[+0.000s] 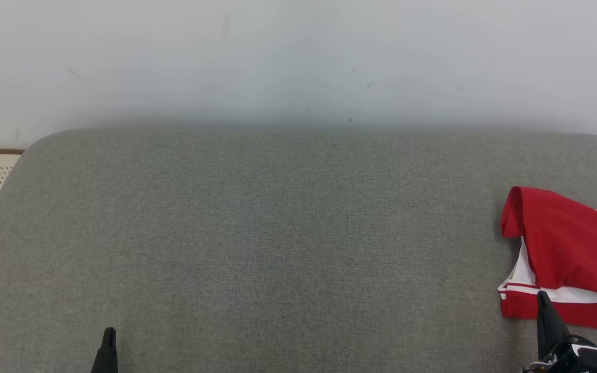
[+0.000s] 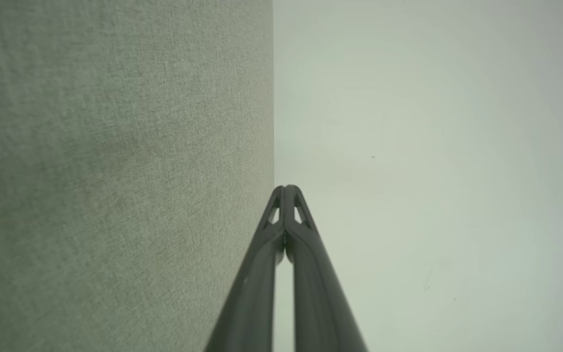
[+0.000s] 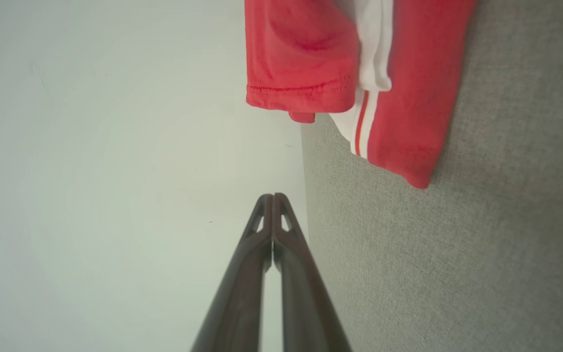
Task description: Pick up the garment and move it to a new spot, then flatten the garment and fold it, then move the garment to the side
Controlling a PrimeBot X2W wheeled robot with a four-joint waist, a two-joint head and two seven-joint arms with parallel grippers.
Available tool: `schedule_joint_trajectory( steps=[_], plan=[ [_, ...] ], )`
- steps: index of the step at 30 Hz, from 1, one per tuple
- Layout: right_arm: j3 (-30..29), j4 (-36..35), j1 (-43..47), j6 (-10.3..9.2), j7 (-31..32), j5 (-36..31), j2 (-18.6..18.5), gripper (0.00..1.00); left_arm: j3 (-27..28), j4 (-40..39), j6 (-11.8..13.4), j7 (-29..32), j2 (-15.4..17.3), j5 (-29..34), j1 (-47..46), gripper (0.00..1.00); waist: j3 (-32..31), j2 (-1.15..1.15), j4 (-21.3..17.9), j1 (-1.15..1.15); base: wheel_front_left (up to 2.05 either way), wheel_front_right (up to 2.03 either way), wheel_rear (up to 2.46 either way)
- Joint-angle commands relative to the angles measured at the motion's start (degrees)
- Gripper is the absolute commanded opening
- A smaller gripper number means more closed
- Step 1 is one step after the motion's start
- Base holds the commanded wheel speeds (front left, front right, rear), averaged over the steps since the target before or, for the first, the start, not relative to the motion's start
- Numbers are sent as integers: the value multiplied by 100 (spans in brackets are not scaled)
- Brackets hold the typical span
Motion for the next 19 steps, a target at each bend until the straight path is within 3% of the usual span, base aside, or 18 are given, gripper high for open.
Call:
schedule_joint_trajectory(
  steps=[1,19],
  plan=[
    [-2,-3,13,0,17,14,11,0,17,-12,-15,5,9,-13,-7,0,0,0,0,0,0,0,0],
    [-3,-3,13,0,17,15,11,0,17,-12,-15,5,9,-14,-7,0,0,0,0,0,0,0,0]
  ],
)
